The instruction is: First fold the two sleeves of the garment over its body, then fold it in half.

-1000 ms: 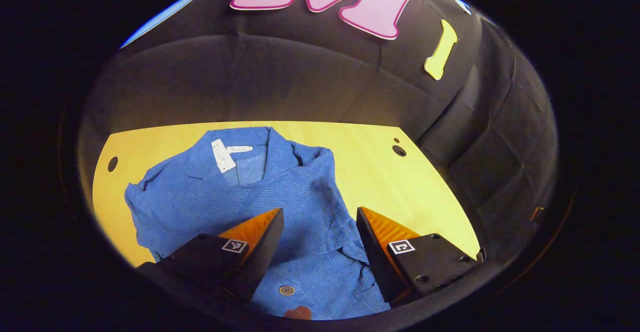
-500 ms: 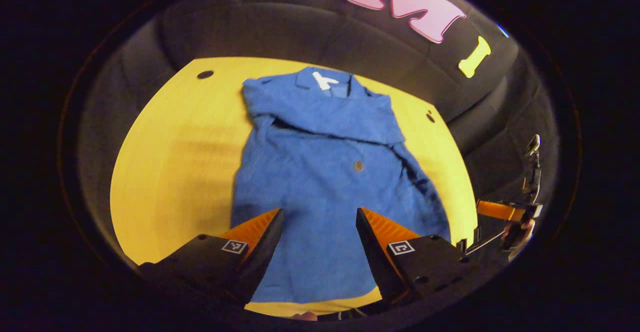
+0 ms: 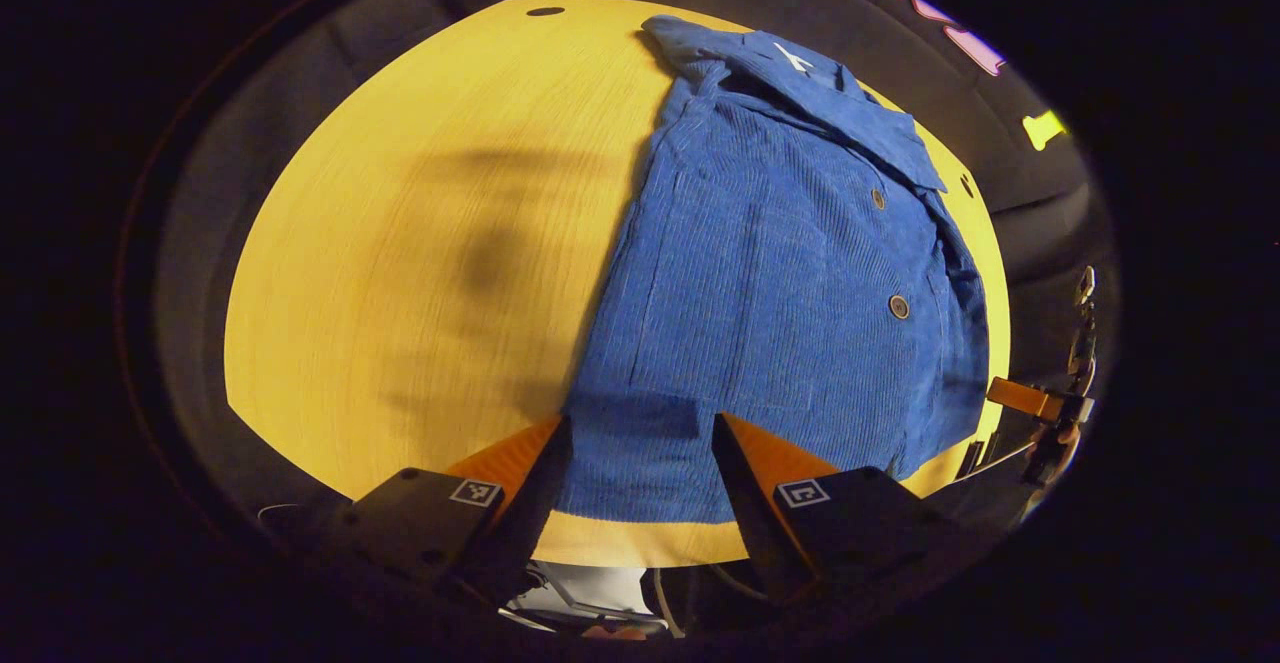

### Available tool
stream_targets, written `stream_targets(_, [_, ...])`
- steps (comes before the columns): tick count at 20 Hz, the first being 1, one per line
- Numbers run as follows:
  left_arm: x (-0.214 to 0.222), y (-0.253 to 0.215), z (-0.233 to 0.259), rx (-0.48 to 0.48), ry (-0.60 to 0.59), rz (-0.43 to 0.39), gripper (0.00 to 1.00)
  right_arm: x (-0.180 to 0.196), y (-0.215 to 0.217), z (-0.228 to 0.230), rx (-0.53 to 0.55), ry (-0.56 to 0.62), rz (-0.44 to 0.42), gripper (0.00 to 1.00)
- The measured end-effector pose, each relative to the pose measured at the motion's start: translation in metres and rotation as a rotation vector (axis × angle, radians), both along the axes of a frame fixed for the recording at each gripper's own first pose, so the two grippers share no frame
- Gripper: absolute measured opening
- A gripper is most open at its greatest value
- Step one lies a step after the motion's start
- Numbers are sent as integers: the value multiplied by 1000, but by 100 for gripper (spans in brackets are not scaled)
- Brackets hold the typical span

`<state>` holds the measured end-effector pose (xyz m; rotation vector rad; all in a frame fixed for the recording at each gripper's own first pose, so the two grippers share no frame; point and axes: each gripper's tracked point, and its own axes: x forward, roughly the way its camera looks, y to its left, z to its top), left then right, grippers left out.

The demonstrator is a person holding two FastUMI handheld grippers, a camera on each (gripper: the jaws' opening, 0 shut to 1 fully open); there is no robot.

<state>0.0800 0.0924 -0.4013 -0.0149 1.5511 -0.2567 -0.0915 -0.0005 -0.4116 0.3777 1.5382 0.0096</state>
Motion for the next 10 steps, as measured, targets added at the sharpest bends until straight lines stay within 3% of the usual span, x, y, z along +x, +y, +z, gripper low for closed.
stream_targets(4, [0, 24, 2, 115, -15, -69, 83, 1, -2, -3, -13, 5, -5, 98])
stream_targets(8, [-9, 21, -4, 110, 50, -94, 83, -9, -7, -12, -56, 49, 15, 98])
stream_targets(10, [-11, 18, -8, 148, 60, -148, 84, -10, -8, -17, -86, 68, 26, 98])
